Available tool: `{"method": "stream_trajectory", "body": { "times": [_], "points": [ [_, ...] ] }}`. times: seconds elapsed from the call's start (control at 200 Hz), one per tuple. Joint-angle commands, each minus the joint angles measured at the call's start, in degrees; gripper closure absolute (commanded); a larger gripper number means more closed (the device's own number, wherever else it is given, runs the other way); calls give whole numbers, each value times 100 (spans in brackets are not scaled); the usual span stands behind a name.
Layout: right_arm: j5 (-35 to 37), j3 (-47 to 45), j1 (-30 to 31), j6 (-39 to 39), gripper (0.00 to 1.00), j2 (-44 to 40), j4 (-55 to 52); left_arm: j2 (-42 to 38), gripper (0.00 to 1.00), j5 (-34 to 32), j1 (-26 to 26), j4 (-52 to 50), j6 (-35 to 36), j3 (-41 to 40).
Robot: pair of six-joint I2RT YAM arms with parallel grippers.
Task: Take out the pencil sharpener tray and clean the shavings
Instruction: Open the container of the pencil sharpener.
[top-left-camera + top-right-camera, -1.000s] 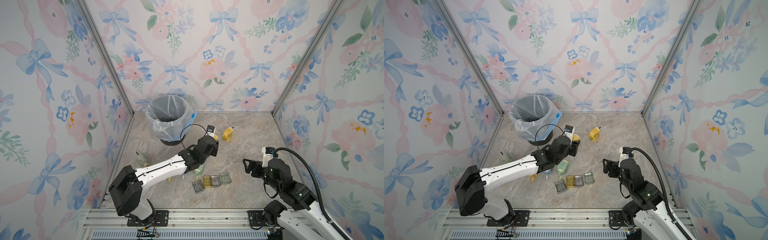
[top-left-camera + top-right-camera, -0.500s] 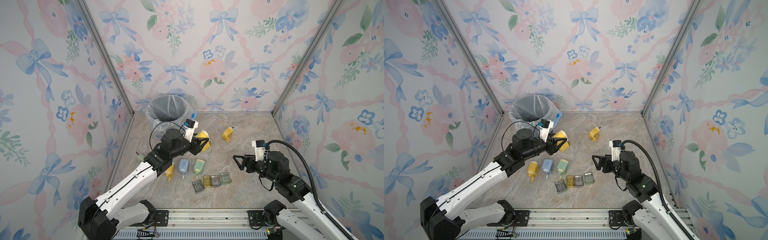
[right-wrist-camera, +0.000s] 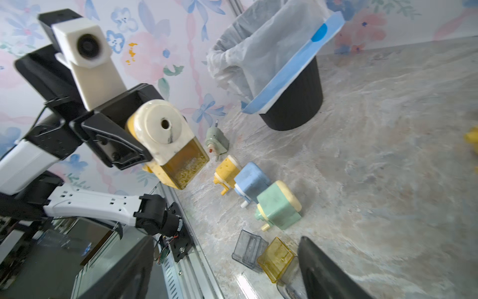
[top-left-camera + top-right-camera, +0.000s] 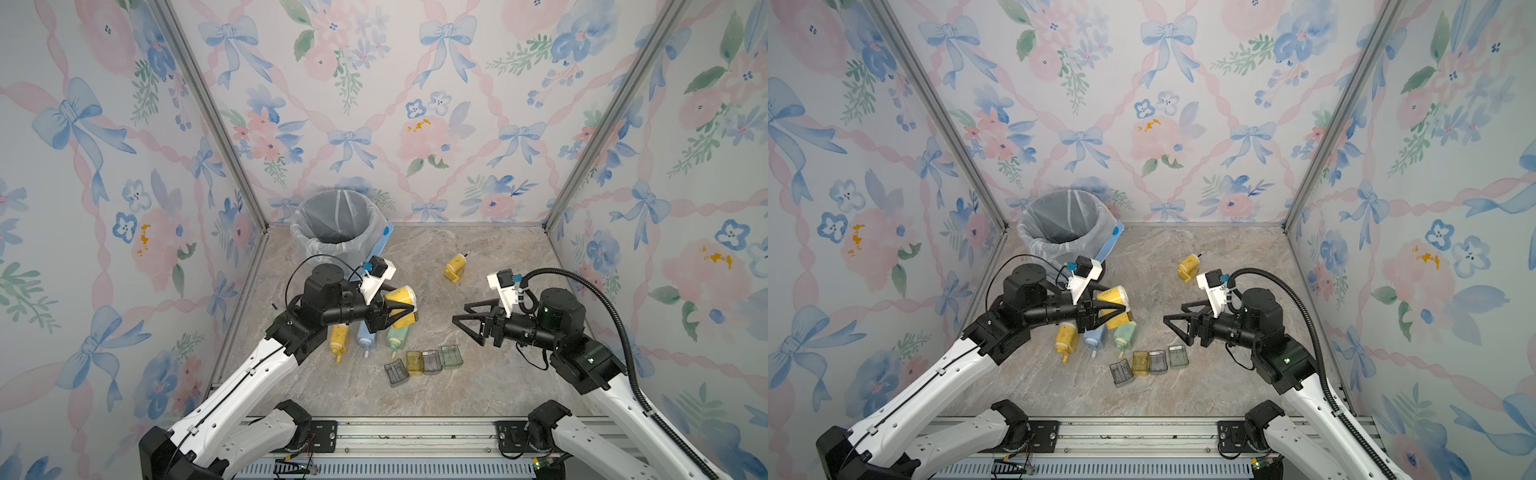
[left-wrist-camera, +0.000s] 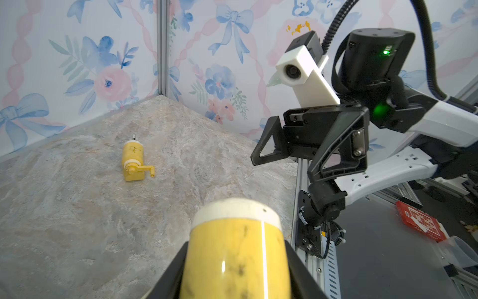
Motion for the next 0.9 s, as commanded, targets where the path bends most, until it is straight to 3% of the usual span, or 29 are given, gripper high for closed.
{"method": "stream_trajectory", "body": {
  "times": [0.0, 0.205, 0.46, 0.545, 0.735, 0.895],
  "points": [
    [-812, 250, -33, -155, 13, 36, 93, -28, 100, 1017, 68, 29, 219, -92],
    [-1194, 414, 37, -214, 15, 177, 69, 79, 100, 2053, 156, 40, 287, -76],
    [-930, 591, 729, -654, 16, 410, -264, 133, 100, 2718, 262, 57, 354, -139],
    [-488, 733, 1130, -834, 16, 549, -389, 187, 100, 2909, 294, 69, 366, -126],
    [365, 1002, 1827, -1256, 17, 930, -660, 254, 100, 2829, 339, 107, 343, -128],
    [731, 968, 2017, -1302, 18, 1164, -444, 255, 100, 2729, 357, 167, 283, -132]
  ]
}}
